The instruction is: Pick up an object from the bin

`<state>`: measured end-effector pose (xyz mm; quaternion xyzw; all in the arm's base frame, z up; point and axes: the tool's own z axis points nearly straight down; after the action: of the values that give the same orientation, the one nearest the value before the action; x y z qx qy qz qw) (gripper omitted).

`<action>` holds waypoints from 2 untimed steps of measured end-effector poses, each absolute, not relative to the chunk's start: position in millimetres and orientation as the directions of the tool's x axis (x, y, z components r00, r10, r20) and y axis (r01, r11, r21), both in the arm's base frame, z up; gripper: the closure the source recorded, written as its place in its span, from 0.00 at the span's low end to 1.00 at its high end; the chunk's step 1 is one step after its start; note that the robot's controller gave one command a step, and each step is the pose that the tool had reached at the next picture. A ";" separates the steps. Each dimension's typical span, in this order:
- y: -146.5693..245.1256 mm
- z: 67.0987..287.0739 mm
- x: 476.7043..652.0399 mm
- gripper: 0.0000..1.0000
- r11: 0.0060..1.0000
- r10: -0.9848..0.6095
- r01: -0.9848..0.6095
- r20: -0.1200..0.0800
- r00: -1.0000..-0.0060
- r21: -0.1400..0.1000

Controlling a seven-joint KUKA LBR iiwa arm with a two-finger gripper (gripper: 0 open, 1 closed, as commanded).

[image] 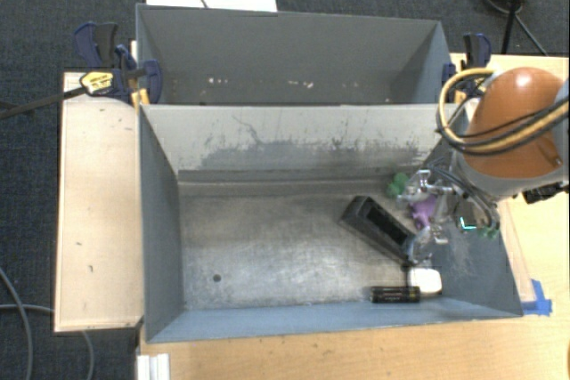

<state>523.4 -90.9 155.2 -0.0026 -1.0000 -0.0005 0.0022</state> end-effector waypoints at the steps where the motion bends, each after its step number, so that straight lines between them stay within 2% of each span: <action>1: -90.9 158.9 525.4 0.00 1.000 0.003 0.003 -0.003 -1.000 0.000; 2: -67.3 117.6 517.9 0.00 1.000 0.013 0.013 -0.013 -1.000 -0.002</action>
Offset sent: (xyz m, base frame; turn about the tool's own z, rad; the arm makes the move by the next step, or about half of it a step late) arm -0.0183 0.0501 -0.0852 0.0141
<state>517.9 -67.3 117.6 -0.0065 -1.0000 0.0010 -0.0065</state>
